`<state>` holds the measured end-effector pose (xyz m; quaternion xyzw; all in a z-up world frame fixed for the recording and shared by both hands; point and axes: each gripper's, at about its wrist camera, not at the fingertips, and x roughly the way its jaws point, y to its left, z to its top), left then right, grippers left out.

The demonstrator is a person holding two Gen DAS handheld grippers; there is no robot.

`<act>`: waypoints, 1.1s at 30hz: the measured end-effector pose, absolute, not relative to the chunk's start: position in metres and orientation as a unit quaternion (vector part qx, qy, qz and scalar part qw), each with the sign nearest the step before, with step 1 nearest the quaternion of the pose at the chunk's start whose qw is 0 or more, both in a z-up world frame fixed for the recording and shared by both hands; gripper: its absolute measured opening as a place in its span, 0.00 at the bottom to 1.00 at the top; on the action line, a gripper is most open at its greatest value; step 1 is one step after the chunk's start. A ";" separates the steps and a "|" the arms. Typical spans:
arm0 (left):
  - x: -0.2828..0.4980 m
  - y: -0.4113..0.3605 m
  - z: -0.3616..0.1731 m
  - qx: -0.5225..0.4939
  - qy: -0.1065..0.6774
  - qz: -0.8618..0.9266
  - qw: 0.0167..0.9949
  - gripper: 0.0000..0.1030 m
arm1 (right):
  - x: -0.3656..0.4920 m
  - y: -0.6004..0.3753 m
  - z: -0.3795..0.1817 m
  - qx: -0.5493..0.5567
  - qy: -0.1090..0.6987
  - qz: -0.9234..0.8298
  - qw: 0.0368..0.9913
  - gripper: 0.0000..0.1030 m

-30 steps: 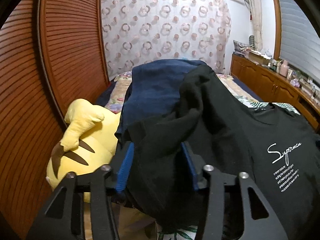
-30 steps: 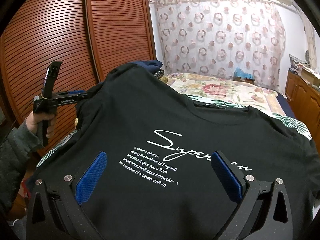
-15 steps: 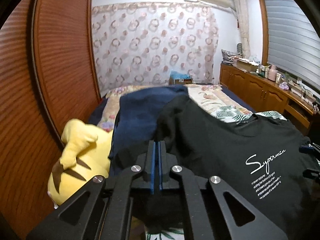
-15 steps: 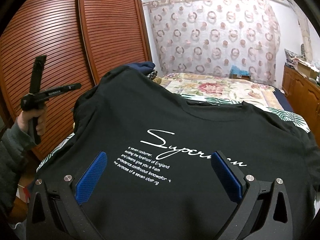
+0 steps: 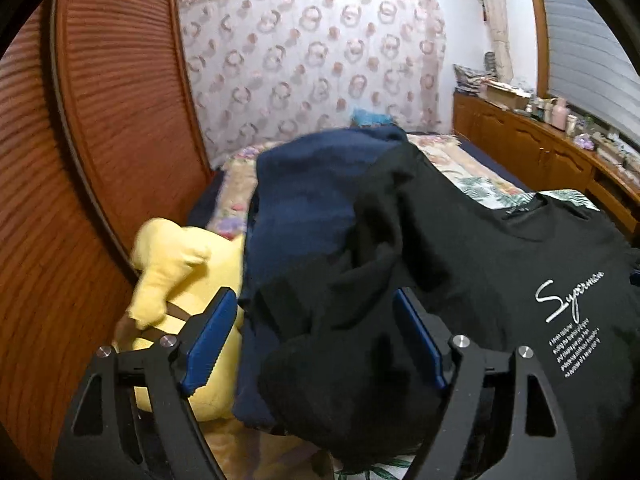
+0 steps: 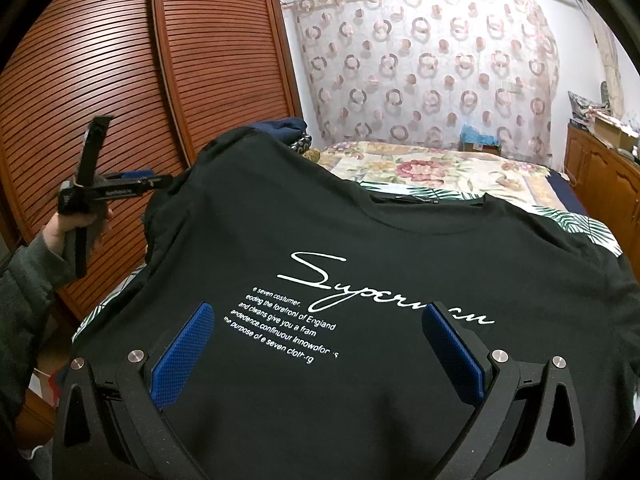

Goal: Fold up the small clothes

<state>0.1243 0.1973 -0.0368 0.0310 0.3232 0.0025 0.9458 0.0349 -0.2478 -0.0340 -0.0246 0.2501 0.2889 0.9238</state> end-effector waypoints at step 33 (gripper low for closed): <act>0.110 0.014 0.057 0.066 0.256 -0.199 0.944 0.23 | 0.034 -0.289 -0.025 0.016 0.240 0.252 0.937 1.00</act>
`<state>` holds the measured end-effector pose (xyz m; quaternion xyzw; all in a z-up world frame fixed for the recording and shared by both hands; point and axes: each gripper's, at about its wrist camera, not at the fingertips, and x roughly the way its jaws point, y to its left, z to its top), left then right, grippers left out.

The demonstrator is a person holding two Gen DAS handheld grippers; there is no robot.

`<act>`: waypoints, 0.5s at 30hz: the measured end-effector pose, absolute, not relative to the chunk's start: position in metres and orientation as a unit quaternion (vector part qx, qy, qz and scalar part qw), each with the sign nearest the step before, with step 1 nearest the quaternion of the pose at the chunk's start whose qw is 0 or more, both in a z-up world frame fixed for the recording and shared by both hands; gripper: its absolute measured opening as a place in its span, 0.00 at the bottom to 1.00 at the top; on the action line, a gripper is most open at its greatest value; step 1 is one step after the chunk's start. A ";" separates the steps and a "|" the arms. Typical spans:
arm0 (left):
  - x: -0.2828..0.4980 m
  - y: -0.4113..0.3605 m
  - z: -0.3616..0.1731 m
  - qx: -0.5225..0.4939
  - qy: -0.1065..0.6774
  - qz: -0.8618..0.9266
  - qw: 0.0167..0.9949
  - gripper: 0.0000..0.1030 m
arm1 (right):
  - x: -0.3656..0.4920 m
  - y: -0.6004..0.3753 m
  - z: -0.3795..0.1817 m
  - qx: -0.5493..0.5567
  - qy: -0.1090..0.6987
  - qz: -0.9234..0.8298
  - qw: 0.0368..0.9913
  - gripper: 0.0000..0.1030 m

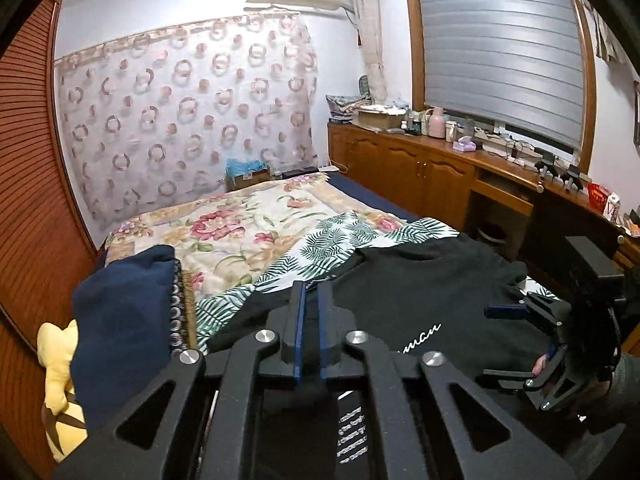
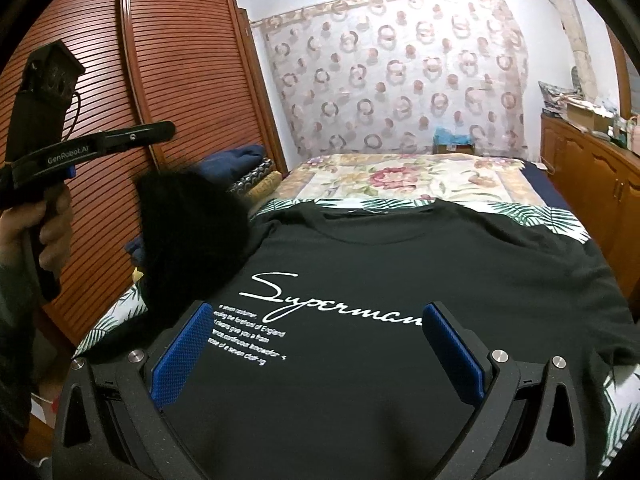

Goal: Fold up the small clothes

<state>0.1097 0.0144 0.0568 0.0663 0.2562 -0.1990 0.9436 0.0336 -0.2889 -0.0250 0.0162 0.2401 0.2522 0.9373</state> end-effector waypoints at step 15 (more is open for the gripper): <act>0.071 0.069 0.015 0.016 0.259 -0.131 0.957 0.78 | 0.054 -0.262 -0.006 -0.046 0.235 0.314 0.919 0.74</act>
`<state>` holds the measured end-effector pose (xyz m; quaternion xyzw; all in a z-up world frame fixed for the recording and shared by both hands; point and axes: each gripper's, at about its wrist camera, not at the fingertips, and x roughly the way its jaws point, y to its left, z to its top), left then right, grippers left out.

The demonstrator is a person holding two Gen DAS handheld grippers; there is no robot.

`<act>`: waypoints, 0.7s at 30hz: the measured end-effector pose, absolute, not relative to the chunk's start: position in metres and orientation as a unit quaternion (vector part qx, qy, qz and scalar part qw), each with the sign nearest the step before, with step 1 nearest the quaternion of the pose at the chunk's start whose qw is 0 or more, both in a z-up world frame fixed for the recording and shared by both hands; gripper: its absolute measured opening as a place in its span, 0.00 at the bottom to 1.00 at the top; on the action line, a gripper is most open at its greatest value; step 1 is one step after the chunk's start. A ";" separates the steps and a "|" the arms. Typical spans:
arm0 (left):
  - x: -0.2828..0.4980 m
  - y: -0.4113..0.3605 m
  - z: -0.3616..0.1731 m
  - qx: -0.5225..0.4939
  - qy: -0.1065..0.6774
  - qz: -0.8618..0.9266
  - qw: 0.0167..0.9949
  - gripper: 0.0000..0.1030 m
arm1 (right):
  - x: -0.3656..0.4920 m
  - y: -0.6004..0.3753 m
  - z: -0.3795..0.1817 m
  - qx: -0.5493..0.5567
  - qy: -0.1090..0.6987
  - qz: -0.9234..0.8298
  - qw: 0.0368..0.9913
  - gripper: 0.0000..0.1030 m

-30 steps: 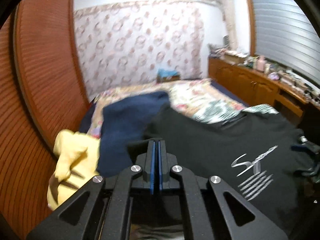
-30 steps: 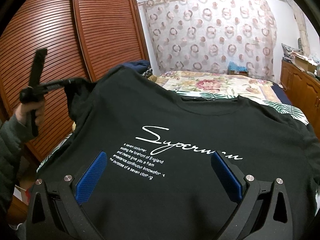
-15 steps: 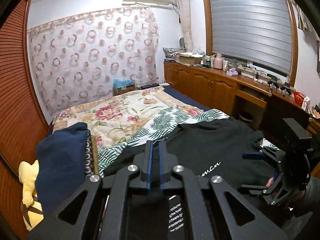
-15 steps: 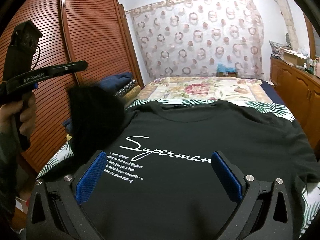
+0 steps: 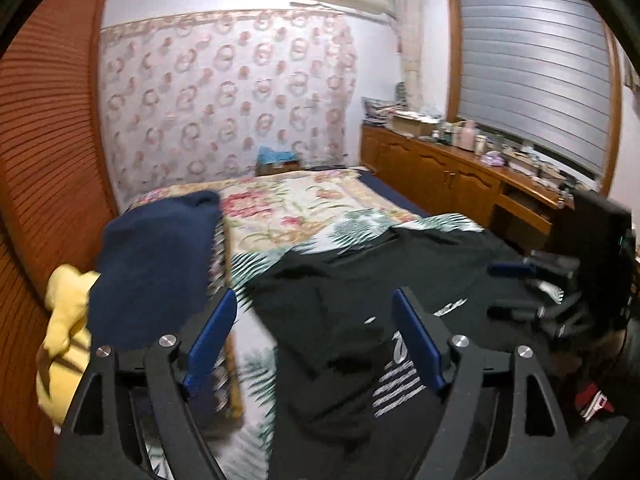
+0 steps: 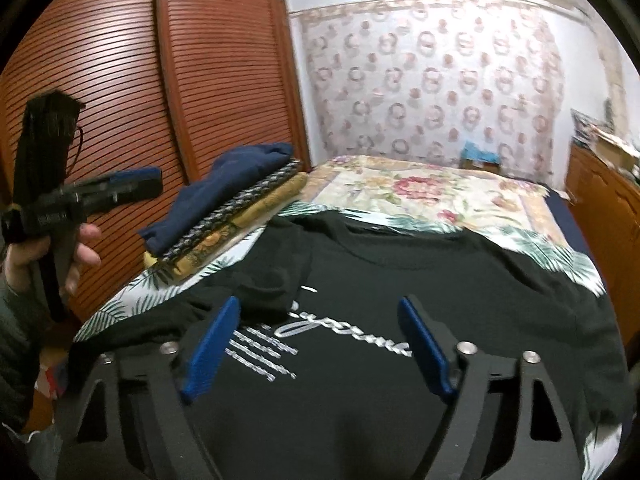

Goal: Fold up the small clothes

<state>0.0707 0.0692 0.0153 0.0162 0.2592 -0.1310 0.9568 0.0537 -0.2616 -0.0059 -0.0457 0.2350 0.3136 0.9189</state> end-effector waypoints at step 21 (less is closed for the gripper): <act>0.029 0.112 -0.057 -0.036 0.309 -0.072 0.948 0.78 | 0.143 -0.153 -0.059 -0.167 0.347 0.390 0.837 0.08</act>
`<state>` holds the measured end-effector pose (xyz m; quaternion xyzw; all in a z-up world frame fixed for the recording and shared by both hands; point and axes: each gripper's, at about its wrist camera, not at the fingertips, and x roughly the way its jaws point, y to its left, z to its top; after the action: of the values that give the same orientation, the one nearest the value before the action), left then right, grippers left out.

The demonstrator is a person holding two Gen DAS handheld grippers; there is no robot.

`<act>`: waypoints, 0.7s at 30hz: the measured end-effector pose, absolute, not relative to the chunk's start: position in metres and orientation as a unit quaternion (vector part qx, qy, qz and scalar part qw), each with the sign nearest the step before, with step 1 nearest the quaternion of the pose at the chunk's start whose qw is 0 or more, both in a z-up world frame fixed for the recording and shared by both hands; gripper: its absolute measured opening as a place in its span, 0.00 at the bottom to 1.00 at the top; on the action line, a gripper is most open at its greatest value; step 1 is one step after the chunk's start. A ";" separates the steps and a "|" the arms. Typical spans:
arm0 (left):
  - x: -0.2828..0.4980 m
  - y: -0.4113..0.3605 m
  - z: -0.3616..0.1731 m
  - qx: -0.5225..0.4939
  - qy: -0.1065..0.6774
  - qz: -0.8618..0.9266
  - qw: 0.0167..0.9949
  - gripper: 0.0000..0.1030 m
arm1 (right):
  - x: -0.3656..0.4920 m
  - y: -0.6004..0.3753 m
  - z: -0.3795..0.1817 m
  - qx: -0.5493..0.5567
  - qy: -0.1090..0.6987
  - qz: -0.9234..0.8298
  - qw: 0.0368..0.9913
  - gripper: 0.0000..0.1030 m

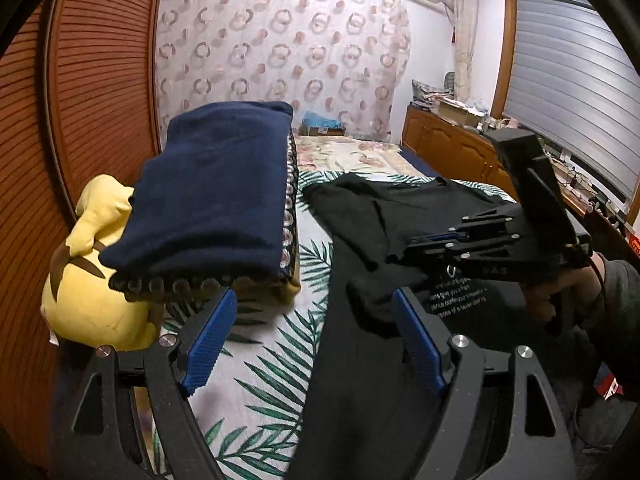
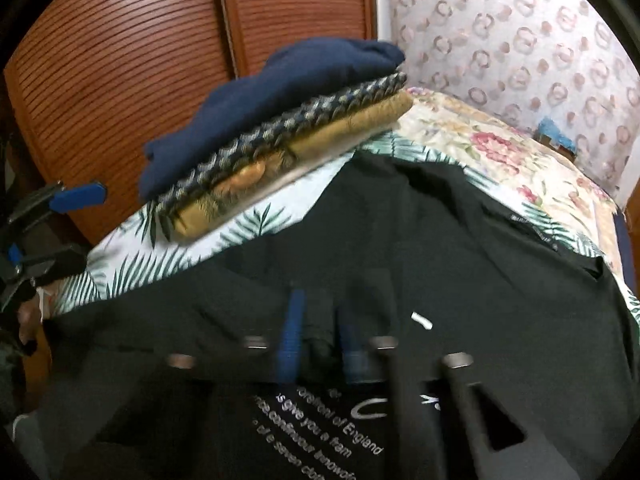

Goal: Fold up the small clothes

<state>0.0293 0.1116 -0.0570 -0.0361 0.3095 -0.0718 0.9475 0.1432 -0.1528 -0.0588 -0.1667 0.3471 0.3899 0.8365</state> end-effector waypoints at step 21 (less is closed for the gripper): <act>0.029 0.089 -0.059 -0.039 0.319 -0.093 0.942 0.78 | 0.105 -0.201 -0.053 -0.149 0.303 0.311 0.888 0.32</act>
<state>0.0286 0.0894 -0.0591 -0.0385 0.3188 -0.0927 0.9425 0.1052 -0.2013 -0.0527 -0.1493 0.3033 0.3110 0.8883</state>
